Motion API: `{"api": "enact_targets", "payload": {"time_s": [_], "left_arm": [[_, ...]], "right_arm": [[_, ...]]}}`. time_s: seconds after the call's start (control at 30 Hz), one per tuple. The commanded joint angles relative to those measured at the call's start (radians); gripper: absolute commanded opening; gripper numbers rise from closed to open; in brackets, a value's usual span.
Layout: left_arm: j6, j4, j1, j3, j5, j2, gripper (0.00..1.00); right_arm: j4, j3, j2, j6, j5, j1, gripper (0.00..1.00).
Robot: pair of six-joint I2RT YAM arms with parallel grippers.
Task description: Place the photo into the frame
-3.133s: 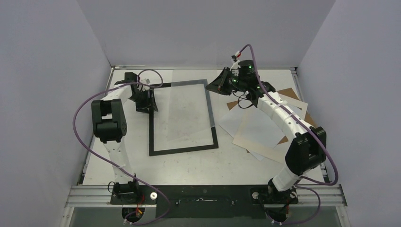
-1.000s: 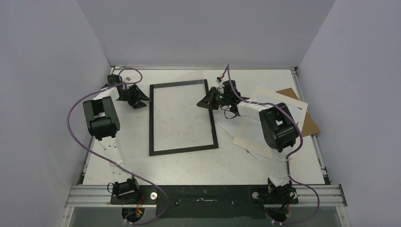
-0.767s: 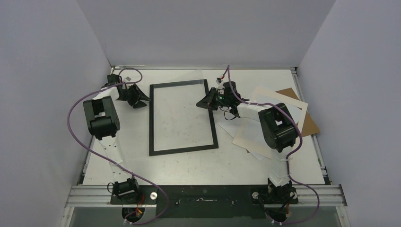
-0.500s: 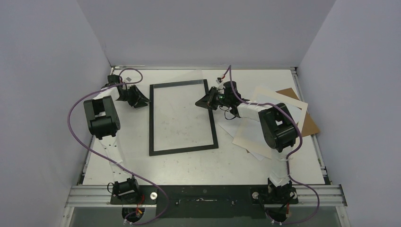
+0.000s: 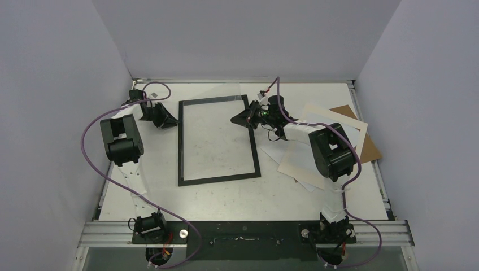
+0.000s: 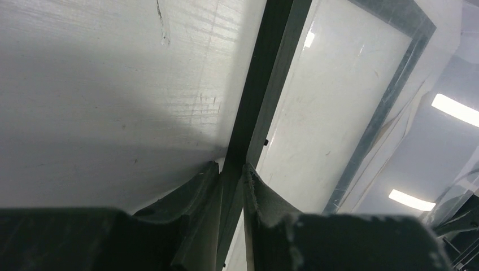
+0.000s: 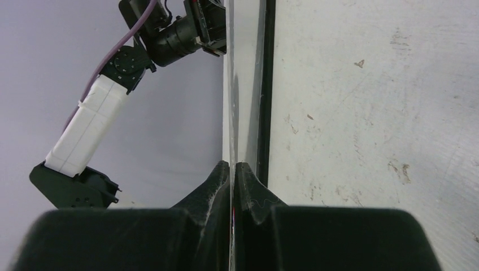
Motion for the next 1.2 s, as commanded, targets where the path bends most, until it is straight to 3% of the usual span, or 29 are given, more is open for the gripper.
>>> {"api": "enact_targets", "payload": {"time_s": [0.0,0.3,0.47,1.17], "left_arm": [[0.051,-0.043,-0.006,-0.002,-0.122,0.066,0.16],[0.054,-0.045,-0.007,-0.002,-0.128,0.071,0.14],[0.055,-0.046,-0.007,-0.001,-0.124,0.074,0.13],[0.049,-0.043,-0.007,-0.001,-0.122,0.079,0.13]], "right_arm": [[0.138,0.012,-0.054,0.067,-0.034,-0.005,0.0],[-0.01,0.029,-0.04,-0.095,-0.02,0.008,0.0],[0.044,0.016,-0.005,-0.075,-0.031,0.016,0.0],[-0.002,-0.048,-0.028,-0.112,0.0,0.025,0.0]]}}
